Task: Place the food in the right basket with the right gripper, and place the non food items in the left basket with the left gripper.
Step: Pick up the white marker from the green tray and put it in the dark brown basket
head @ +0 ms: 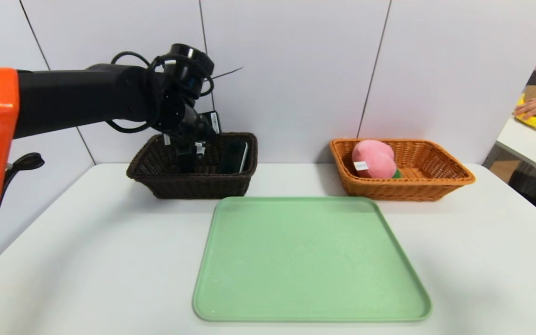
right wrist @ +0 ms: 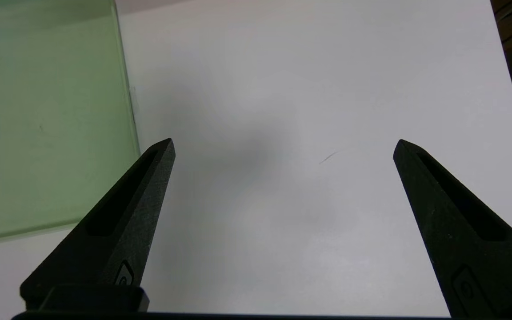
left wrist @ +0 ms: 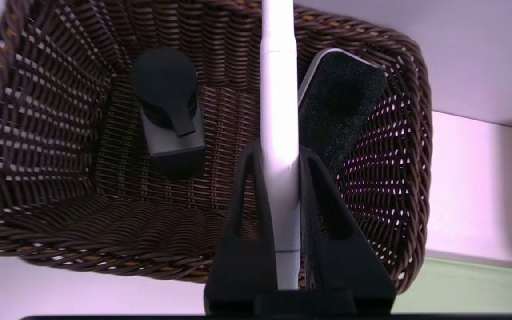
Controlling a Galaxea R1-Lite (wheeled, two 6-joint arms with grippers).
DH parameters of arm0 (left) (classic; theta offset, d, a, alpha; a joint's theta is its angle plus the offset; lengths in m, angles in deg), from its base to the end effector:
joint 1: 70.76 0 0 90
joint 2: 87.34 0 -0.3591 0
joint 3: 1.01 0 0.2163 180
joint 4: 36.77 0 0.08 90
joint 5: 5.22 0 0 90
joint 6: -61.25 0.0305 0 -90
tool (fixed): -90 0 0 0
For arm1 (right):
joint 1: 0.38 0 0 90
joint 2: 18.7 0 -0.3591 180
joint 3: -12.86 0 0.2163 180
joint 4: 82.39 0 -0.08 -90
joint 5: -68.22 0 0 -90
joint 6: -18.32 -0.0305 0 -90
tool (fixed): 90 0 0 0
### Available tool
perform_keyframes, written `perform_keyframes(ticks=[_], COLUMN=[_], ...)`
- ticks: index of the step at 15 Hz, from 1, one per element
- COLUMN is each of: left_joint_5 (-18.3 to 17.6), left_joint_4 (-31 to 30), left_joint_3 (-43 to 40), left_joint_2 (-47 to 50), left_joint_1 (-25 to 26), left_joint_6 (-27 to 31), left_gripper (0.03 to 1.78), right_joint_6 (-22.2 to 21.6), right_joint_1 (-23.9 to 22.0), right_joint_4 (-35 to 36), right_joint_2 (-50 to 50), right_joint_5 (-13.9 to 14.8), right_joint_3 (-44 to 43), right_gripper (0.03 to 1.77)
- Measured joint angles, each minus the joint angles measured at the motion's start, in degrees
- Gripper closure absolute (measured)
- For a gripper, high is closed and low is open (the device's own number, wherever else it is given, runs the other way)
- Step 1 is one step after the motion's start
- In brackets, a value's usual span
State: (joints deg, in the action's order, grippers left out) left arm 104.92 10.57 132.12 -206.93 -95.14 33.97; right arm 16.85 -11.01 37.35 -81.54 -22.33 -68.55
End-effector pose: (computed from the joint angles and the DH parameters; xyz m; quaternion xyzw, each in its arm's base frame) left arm 0.4396 -0.1877 0.3025 -0.1185 0.2698 0.0290 0.9552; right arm 0.1216 -0.0225 0.3149 0.0466 0.3531 -0.0866 0.9304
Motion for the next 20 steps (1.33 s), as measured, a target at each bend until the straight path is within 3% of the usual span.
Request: perform_keyframes(ticks=[10, 12, 15, 20], left_joint_5=[0.01, 0.15, 0.20, 0.30], left_joint_4=[-1.76, -2.33, -3.07, -3.02], left_joint_3=[0.06, 0.06, 0.06, 0.09], left_joint_2=[-5.30, -5.80, -6.66, -6.55], left_joint_1=[0.40, 0.54, 0.84, 1.12], left_joint_6=[-0.89, -0.91, -0.85, 0.16], left_gripper=[1.59, 1.24, 0.87, 0.51], right_joint_6=[0.00, 0.02, 0.05, 0.44], right_joint_1=[-0.02, -0.02, 0.00, 0.00], right_joint_4=[0.06, 0.02, 0.04, 0.13], right_joint_2=[0.78, 0.88, 0.96, 0.96], right_joint_5=[-0.05, -0.05, -0.02, -0.02], right_joint_3=[1.54, 1.68, 1.99, 2.12], right_gripper=[0.10, 0.10, 0.10, 0.10])
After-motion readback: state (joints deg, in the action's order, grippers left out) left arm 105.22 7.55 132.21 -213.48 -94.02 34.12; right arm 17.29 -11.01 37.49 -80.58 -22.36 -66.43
